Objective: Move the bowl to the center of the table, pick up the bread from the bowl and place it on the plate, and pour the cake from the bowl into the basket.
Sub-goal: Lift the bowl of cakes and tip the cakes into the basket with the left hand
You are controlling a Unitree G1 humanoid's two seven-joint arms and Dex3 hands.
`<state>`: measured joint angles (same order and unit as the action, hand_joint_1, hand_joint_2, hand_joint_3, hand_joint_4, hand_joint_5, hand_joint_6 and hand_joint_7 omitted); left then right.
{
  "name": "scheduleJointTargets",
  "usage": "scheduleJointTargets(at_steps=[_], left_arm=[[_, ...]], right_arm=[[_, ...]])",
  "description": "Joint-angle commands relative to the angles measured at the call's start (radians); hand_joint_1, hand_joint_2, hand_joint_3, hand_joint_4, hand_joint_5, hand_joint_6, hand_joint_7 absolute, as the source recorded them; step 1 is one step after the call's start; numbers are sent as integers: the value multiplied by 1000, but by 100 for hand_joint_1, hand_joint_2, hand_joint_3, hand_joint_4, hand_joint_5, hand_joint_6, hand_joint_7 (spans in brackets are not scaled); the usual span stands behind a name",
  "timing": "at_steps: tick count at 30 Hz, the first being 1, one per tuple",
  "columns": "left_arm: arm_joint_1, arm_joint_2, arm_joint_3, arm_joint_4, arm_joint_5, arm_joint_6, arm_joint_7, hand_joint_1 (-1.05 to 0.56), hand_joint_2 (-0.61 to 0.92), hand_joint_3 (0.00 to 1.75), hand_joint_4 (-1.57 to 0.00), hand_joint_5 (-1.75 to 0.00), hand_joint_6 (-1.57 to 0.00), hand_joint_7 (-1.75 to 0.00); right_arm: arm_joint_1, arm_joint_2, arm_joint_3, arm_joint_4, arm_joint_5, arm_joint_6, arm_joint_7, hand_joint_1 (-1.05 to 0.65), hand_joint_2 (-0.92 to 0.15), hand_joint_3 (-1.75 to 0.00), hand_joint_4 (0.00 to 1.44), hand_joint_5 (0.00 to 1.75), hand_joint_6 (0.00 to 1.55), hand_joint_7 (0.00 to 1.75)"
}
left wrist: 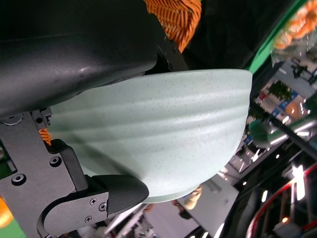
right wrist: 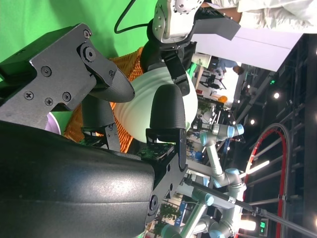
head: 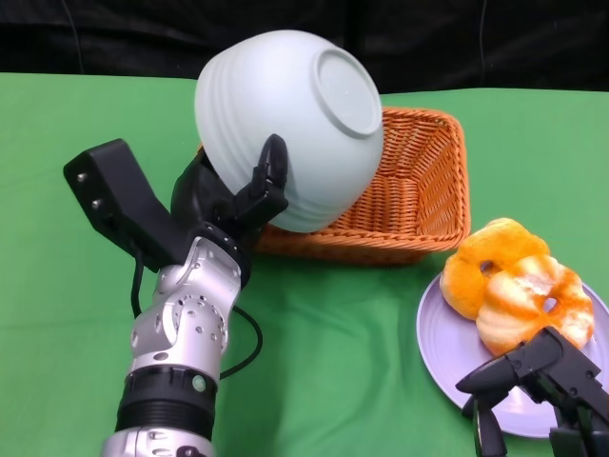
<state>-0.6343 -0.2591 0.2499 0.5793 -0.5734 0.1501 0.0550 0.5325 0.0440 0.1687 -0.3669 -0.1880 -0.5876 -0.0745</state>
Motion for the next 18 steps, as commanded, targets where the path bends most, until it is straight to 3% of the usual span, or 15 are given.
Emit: scheduleJointTargets(at_steps=[1, 6, 13, 18], left_arm=[[-46, -78, 33, -16, -59, 18, 21, -18, 32, 172, -108, -175, -87, -175], [-45, -85, 73, 7, -156, 29, -40, -20, 31, 173, -110, -175, -85, -175], [-48, -47, 94, 70, -245, 30, -293, -31, 29, 175, -112, -175, -90, -175], [-52, -16, 117, 110, -250, 14, -398, -32, 28, 175, -113, -175, -91, -175]], right_arm=[[9, -5, 8, -9, 3, 0, 1, -5, -44, -128, 52, 168, 54, 146], [8, -6, 5, -13, 1, 11, 1, -7, -44, -126, 53, 167, 54, 146], [7, -8, 9, -18, 5, 20, 5, -8, -44, -125, 53, 166, 53, 145], [5, -12, 5, -13, 5, 12, 4, -6, -44, -125, 53, 166, 54, 146]])
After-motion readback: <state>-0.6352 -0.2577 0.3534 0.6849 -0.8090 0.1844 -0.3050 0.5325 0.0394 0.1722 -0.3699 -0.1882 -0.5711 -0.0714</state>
